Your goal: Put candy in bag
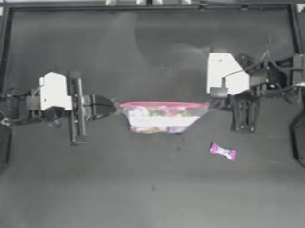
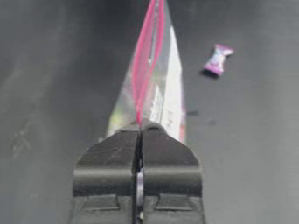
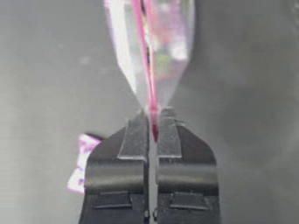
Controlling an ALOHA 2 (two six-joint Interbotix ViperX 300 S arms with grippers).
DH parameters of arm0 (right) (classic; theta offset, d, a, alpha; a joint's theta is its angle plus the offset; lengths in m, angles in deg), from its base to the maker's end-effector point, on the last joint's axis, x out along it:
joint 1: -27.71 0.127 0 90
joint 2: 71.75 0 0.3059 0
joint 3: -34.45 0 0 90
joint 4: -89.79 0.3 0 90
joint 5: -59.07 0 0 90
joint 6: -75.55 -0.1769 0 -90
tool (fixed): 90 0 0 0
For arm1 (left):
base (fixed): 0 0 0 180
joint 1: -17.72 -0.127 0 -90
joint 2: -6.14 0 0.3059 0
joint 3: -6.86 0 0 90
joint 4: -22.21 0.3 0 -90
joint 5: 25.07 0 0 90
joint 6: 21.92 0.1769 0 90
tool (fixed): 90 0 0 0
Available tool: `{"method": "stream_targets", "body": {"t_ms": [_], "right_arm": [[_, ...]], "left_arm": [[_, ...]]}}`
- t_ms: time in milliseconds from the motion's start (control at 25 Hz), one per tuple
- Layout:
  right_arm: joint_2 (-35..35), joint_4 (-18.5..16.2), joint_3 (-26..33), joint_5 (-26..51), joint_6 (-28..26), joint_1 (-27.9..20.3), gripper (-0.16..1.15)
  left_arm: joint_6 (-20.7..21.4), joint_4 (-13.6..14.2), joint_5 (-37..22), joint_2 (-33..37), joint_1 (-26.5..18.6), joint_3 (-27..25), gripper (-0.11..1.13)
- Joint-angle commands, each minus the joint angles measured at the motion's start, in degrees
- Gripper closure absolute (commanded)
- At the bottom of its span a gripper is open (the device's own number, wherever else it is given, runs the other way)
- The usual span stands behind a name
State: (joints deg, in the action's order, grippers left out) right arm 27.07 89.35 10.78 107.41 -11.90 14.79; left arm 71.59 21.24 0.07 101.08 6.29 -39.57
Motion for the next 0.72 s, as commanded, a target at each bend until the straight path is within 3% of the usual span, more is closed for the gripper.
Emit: {"method": "stream_targets", "body": {"t_ms": [40, 720], "right_arm": [[1.5, -0.8, 0.5, -0.1, -1.4, 1.4, 0.92], [1.1, -2.5, -2.8, -5.9, -6.3, 4.5, 0.92]], "left_arm": [[0.1, -0.9, 0.0, 1.8, 1.0, 0.4, 0.95], [0.3, -1.8, 0.5, -2.5, 2.7, -0.8, 0.95]]}}
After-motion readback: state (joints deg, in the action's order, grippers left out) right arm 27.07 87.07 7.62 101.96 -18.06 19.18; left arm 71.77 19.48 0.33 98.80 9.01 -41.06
